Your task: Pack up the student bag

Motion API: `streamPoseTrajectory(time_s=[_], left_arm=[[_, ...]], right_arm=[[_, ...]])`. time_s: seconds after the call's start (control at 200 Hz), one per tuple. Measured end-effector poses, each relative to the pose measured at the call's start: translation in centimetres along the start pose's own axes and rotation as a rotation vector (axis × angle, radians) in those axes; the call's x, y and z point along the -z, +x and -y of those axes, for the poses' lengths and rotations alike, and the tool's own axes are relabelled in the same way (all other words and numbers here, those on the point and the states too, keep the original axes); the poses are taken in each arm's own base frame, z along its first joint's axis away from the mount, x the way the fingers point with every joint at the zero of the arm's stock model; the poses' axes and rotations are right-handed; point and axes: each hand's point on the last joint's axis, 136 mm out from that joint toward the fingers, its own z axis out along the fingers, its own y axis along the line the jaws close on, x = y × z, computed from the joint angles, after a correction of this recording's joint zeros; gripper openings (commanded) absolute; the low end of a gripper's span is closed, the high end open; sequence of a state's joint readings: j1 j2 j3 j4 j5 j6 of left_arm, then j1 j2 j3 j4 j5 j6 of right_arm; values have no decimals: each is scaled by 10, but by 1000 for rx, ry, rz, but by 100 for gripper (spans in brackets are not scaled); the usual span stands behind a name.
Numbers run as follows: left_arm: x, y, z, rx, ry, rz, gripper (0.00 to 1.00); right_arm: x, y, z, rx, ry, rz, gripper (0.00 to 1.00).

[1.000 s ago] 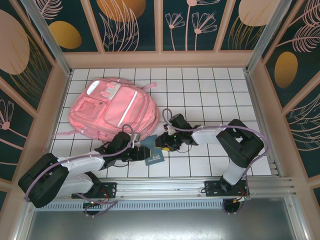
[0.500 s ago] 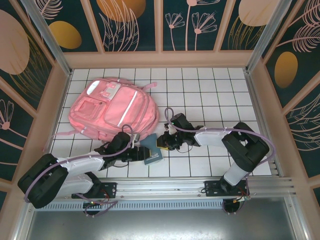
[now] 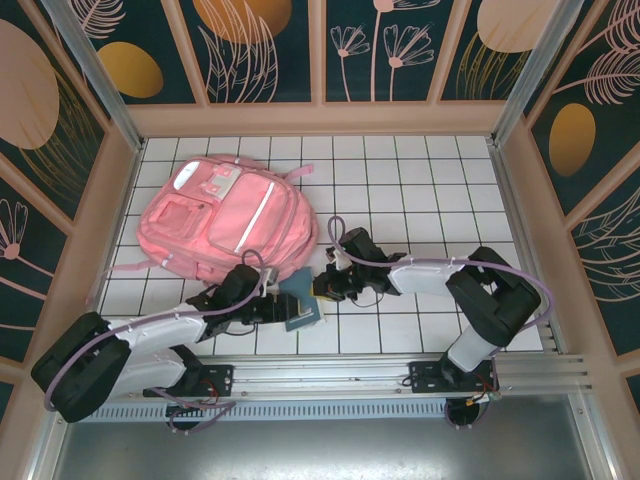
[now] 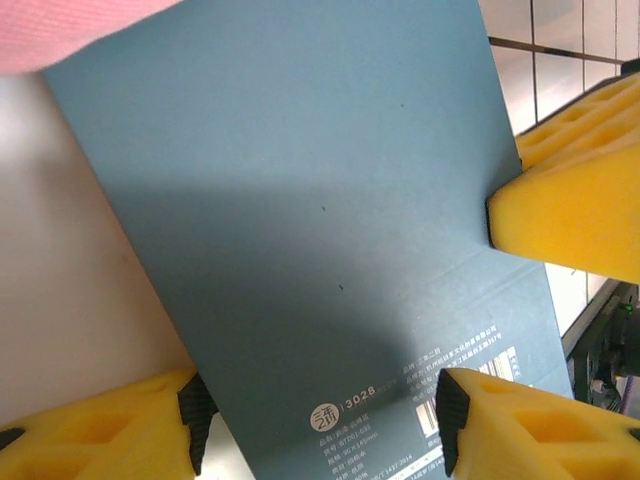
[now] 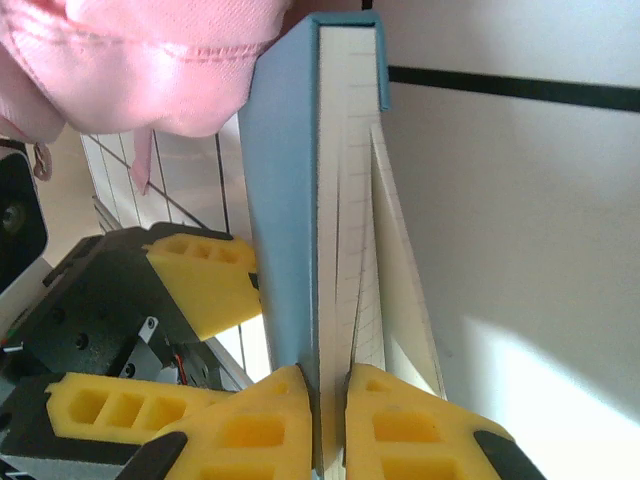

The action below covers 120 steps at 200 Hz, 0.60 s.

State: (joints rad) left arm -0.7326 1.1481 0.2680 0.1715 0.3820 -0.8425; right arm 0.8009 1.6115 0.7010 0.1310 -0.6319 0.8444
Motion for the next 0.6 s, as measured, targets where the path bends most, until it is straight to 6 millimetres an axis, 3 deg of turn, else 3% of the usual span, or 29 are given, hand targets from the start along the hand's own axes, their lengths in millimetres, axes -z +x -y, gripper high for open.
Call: streamPoseTrajectory(time_s=[0.125, 0.375, 0.601], left_arm=[[11, -6, 4, -4, -17, 32, 68], [49, -38, 36, -38, -4, 179, 72], [60, -49, 31, -30, -79, 231, 75]], right_arm=[[2, 3, -4, 13, -2, -1, 0], [10, 4, -10, 27, -5, 11, 0], [33, 9, -26, 91, -30, 49, 0]])
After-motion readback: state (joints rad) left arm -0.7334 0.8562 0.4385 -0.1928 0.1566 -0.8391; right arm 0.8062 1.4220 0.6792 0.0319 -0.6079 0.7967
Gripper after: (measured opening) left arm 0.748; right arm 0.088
